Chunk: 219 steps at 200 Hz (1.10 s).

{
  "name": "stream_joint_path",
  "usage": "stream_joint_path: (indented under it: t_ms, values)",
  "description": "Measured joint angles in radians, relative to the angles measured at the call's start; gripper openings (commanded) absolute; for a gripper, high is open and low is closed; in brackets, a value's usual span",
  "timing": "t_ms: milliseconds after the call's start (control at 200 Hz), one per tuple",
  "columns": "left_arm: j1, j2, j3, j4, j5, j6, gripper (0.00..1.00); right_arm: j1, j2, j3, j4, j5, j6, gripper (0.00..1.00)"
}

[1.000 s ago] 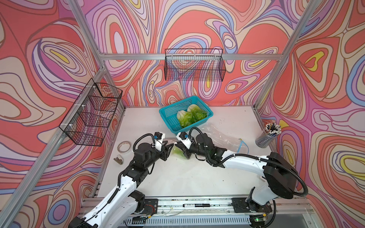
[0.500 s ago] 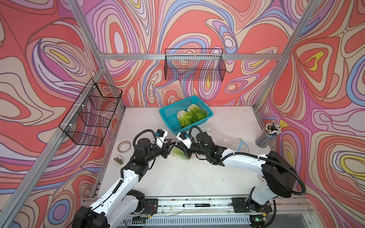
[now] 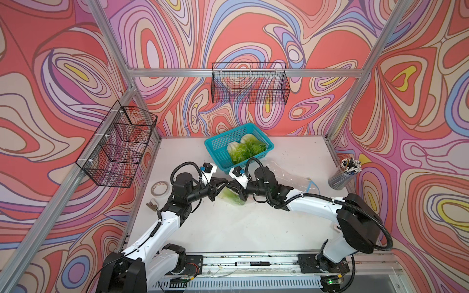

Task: Open the zip-top bag and take out the chinese cabbages
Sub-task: Unzip the zipper on the zipper food storage bag.

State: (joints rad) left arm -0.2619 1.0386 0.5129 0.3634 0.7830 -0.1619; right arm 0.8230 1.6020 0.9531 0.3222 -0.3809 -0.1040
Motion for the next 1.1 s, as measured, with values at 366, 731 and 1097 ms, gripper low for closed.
stream_joint_path:
  t_ms: [366,731,1097]
  values:
    - [0.012,0.001,0.0,0.003,0.013,-0.008,0.24,-0.011,0.0,0.0,0.003,-0.034,0.016,0.02]
    - [0.045,-0.004,-0.014,0.025,0.016,-0.019,0.24,-0.011,0.003,0.015,0.003,-0.039,0.019,0.02]
    - [0.055,0.007,-0.04,0.077,0.074,-0.045,0.22,-0.011,0.017,0.029,-0.001,-0.04,0.019,0.01]
